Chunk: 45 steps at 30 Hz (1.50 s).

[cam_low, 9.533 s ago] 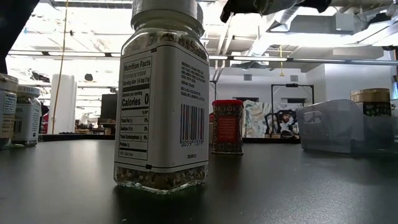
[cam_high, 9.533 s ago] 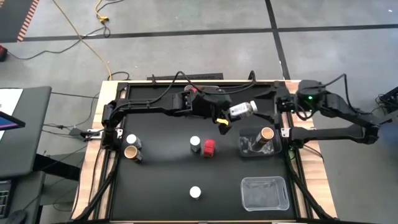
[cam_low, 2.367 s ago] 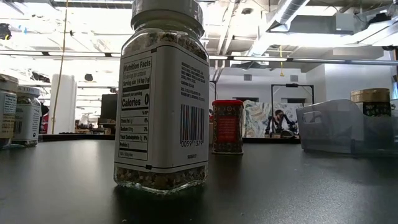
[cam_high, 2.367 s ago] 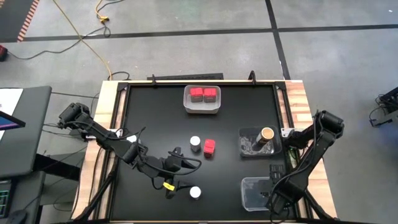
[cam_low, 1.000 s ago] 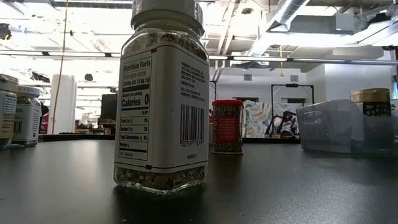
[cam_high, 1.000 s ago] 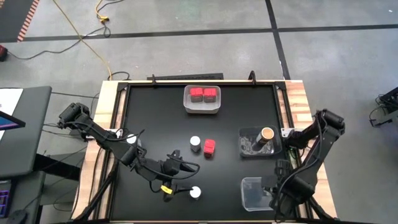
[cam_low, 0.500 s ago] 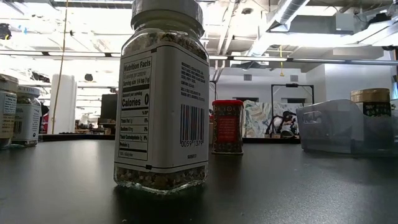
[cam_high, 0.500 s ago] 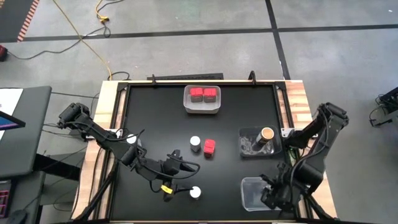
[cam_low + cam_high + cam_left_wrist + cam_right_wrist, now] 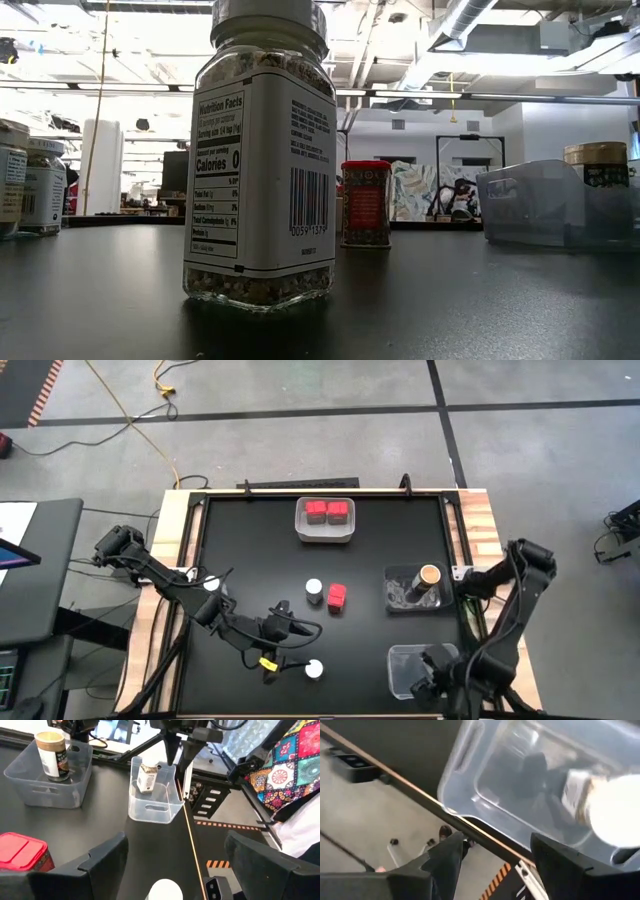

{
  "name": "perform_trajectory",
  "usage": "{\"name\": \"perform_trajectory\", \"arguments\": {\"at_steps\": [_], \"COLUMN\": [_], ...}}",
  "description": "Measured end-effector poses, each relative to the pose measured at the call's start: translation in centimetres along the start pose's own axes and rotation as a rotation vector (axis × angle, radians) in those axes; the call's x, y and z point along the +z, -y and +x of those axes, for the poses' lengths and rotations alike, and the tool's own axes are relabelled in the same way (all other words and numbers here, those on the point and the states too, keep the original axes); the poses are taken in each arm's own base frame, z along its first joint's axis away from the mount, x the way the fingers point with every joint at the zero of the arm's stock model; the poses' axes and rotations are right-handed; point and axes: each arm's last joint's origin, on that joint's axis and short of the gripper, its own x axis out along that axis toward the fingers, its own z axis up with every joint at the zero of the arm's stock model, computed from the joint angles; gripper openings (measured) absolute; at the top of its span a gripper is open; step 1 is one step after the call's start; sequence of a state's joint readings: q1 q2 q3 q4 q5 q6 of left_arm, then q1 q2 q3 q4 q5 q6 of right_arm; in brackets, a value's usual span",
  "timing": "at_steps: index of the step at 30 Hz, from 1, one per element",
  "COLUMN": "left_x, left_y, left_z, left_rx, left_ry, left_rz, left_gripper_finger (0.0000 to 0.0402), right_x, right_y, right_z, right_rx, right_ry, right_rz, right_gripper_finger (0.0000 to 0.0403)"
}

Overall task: Sort spices by type
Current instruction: Put the top right white seasoning bottle into the transparent bin

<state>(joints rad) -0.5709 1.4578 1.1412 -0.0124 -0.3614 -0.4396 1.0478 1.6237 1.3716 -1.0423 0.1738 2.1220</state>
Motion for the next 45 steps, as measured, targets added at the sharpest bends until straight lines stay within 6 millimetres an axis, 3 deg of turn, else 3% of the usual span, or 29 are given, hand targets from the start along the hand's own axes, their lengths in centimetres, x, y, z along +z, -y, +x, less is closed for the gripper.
{"name": "perform_trajectory", "arguments": {"at_steps": [8,17,39,45], "left_x": [0.0,0.0,-0.3,-0.3], "left_y": [0.0,0.0,-0.2,-0.2], "left_z": [0.0,0.0,0.0,0.0], "left_rx": [0.0,0.001,0.015,0.018], "left_ry": [-0.001,-0.001,-0.029,-0.036], "left_rz": [0.0,0.01,0.023,0.025], "left_gripper_finger": [0.0318,0.0318,0.0318,0.0318], "right_x": [-2.6,-2.2,0.3,0.1], "right_y": [0.9,1.5,0.2,0.0], "right_z": [3.2,5.9,6.4,6.5], "right_rx": [-0.122,-0.287,-0.265,-0.236], "right_ry": [0.012,0.118,0.199,0.183], "right_rz": [0.093,0.089,0.121,0.092], "right_gripper_finger": [0.026,0.026,0.026,0.026]}}
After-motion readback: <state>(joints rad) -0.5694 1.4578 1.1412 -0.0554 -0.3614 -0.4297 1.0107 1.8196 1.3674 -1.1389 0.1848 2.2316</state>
